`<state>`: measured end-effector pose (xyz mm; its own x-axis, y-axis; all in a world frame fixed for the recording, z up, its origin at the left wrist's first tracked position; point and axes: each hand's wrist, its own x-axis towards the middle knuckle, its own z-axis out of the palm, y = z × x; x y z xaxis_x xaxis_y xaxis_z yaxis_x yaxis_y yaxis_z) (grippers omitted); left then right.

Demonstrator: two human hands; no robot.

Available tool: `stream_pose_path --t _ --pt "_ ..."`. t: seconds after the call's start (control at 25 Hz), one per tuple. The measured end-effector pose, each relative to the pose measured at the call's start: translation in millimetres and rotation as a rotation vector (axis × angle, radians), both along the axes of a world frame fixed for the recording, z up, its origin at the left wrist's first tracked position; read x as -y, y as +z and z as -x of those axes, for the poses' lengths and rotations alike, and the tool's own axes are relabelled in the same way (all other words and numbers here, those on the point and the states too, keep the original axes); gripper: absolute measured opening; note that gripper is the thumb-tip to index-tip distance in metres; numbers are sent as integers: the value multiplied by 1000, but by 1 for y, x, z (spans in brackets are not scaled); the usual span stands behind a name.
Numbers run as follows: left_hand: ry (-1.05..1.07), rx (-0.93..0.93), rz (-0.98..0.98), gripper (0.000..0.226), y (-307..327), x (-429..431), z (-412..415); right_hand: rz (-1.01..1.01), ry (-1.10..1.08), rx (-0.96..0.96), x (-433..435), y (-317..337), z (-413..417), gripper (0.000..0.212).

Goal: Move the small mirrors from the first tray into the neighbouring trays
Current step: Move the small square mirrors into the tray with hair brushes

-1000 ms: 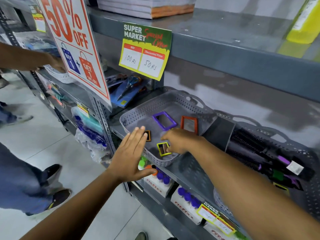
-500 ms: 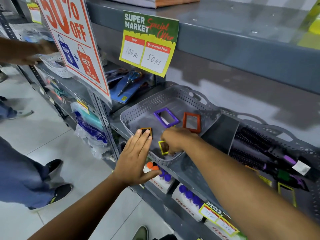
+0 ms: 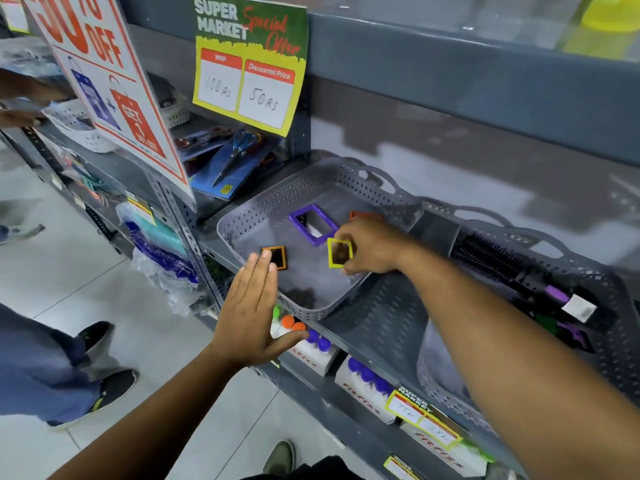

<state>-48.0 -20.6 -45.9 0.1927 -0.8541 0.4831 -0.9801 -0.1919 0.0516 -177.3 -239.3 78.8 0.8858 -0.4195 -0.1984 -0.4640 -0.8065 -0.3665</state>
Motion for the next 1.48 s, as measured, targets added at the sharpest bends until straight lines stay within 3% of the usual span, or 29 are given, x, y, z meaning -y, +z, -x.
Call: stream_pose_path --t 0.16,0.28,0.48,0.8,1.0,1.08,1.28,1.48 --pt "29 -14 32 113 -3 0 -7 132 -126 9 29 24 75 33" --pt "20 -19 96 110 -7 0 -13 238 -229 -100 41 31 141 26" --pt "16 -38 116 112 -10 2 -9 126 -369 -200 39 19 214 25" --pt "-10 19 186 108 -12 5 -11 119 -478 -358 24 -4 256 43" --pt "-1 79 129 107 -12 4 -15 100 -464 -569 -5 -18 285 29" --pt "17 44 114 107 -9 4 -12 51 -473 -569 -18 -25 296 25" --pt "37 -14 65 108 5 4 1 74 -482 -512 -29 -29 303 46" --pt "53 -63 -8 115 17 1 8 75 -491 -514 -32 -32 303 47"
